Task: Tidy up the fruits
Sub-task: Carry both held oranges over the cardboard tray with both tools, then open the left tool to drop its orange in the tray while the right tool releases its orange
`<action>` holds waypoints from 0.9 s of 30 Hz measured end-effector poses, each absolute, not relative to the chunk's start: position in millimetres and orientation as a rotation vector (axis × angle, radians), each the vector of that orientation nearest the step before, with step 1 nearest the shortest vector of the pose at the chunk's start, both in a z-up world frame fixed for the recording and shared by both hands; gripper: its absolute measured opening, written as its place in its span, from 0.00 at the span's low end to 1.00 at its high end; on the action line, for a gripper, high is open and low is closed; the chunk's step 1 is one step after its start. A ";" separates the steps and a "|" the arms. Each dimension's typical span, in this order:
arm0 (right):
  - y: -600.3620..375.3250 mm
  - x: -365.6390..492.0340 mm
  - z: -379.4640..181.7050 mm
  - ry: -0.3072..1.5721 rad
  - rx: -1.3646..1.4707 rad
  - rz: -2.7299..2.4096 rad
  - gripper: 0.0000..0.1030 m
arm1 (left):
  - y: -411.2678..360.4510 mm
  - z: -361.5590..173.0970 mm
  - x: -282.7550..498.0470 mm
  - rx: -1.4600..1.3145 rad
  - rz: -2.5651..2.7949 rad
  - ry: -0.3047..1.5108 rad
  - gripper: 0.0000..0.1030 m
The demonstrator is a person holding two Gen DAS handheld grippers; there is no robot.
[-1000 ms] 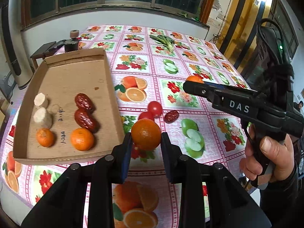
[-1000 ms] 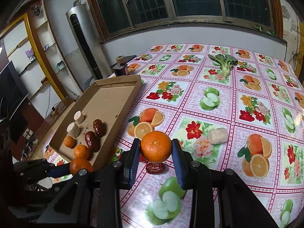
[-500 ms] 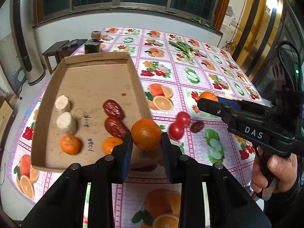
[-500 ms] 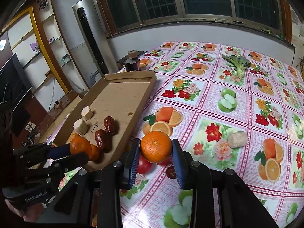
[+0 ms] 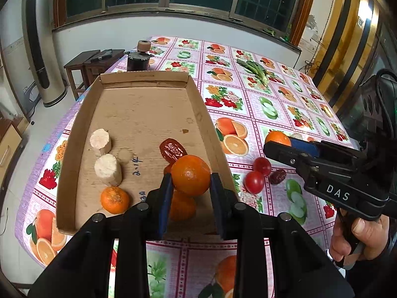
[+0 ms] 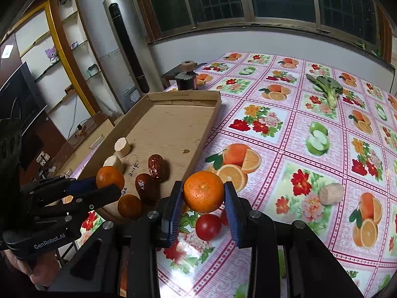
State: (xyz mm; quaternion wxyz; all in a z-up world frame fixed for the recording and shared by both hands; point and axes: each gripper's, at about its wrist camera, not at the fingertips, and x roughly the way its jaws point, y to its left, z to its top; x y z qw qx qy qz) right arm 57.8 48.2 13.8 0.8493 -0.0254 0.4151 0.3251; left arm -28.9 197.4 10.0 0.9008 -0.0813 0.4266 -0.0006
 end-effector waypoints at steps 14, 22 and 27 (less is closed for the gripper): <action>78.8 70.2 9.7 0.883 -0.063 0.730 0.32 | 230.3 12.4 -11.5 -0.194 0.050 0.876 0.26; 120.0 91.4 3.2 0.917 -0.072 0.788 0.32 | 262.1 7.5 15.2 -0.226 0.086 0.898 0.26; 149.9 104.0 -3.3 0.929 -0.110 0.824 0.32 | 274.3 -1.4 38.5 -0.218 0.121 0.925 0.26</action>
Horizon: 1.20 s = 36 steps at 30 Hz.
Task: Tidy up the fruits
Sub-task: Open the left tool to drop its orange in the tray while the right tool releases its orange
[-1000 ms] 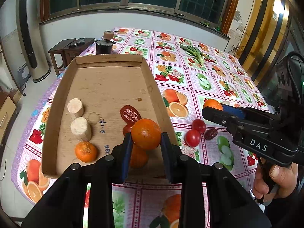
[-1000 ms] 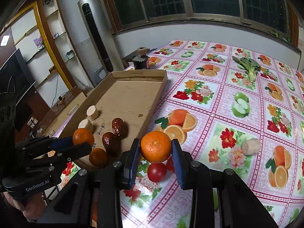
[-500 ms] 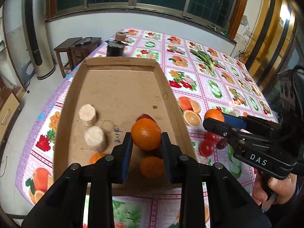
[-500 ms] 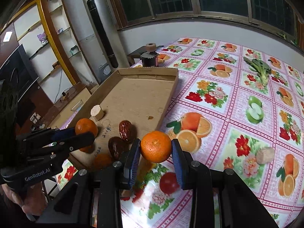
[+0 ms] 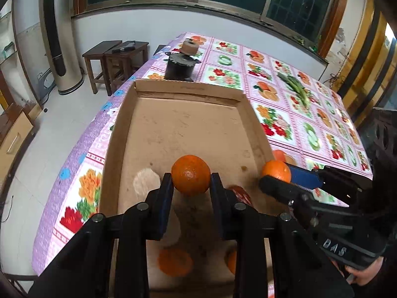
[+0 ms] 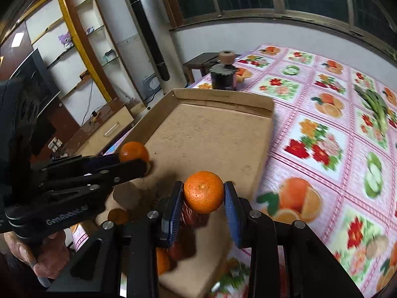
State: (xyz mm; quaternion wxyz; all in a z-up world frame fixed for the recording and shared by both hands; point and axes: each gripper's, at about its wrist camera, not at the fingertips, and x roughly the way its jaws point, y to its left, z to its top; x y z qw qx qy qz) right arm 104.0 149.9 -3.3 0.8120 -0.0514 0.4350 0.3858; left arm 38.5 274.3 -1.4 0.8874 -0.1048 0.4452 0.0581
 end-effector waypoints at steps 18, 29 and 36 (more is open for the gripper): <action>189.6 134.3 -42.5 1.015 -0.202 0.828 0.34 | 284.4 -22.0 68.7 -0.191 0.161 0.999 0.26; 188.7 131.7 -42.1 1.010 -0.210 0.843 0.42 | 272.8 -30.3 84.9 -0.102 0.135 1.045 0.34; 179.8 123.0 -37.3 1.005 -0.205 0.843 0.44 | 276.1 -31.7 83.3 -0.124 0.163 1.059 0.57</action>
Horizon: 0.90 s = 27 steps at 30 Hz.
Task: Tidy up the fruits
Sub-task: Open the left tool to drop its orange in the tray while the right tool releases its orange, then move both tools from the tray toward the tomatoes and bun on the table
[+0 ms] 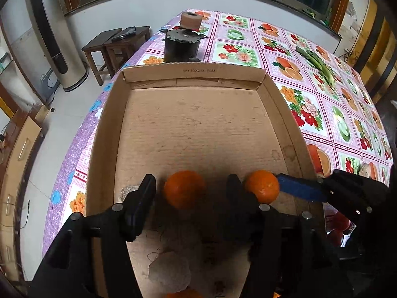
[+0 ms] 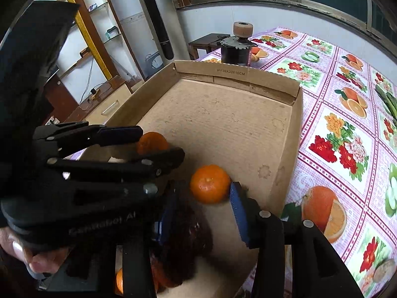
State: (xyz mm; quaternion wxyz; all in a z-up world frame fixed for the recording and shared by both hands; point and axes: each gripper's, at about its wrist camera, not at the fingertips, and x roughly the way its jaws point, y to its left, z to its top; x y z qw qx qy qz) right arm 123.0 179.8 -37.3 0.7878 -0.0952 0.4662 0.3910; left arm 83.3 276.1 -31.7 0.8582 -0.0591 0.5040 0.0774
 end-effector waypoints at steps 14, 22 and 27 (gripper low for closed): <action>135.8 91.3 -2.0 0.934 -0.143 0.810 0.47 | 276.3 -5.3 53.3 -0.185 0.151 0.984 0.56; 104.1 80.4 7.9 0.917 -0.108 0.769 0.48 | 261.3 9.0 34.4 -0.195 0.119 0.951 0.56; 79.3 75.1 10.8 0.910 -0.089 0.735 0.48 | 244.3 14.2 24.9 -0.192 0.081 0.942 0.56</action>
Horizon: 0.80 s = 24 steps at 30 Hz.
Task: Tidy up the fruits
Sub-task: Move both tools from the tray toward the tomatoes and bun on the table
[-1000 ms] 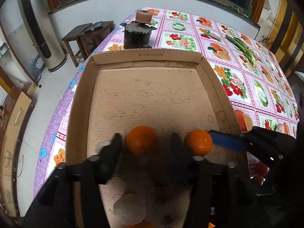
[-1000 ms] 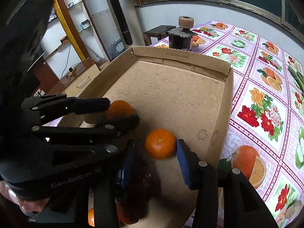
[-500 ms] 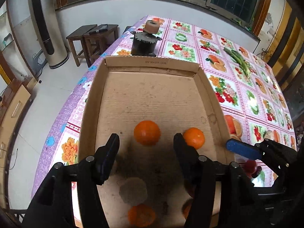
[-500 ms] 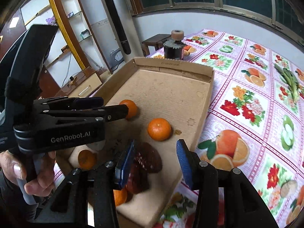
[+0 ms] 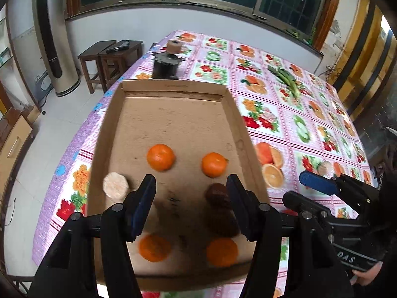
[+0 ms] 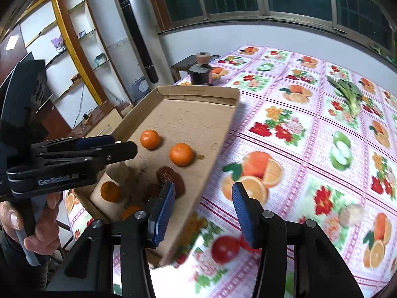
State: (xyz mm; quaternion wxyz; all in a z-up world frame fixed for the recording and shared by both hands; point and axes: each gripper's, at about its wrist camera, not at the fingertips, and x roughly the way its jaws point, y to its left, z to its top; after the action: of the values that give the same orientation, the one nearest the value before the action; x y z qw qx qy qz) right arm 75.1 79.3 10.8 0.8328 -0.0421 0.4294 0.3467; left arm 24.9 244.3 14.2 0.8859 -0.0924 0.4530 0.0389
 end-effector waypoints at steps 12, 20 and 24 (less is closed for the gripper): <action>14.1 67.1 14.2 0.897 -0.026 0.638 0.53 | 191.7 19.9 12.8 -0.155 -0.015 0.942 0.56; -22.4 62.3 10.1 0.899 0.003 0.583 0.54 | 172.8 24.9 6.5 -0.138 -0.046 0.940 0.56; -39.6 58.9 9.2 0.899 0.014 0.554 0.54 | 166.7 27.6 4.0 -0.132 -0.054 0.936 0.56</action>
State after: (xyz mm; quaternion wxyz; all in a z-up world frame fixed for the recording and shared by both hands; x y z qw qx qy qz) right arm 58.9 -39.6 9.2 0.8638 0.0066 0.4290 0.2642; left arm 4.0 166.7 27.6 0.8900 -0.0638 0.4508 -0.0262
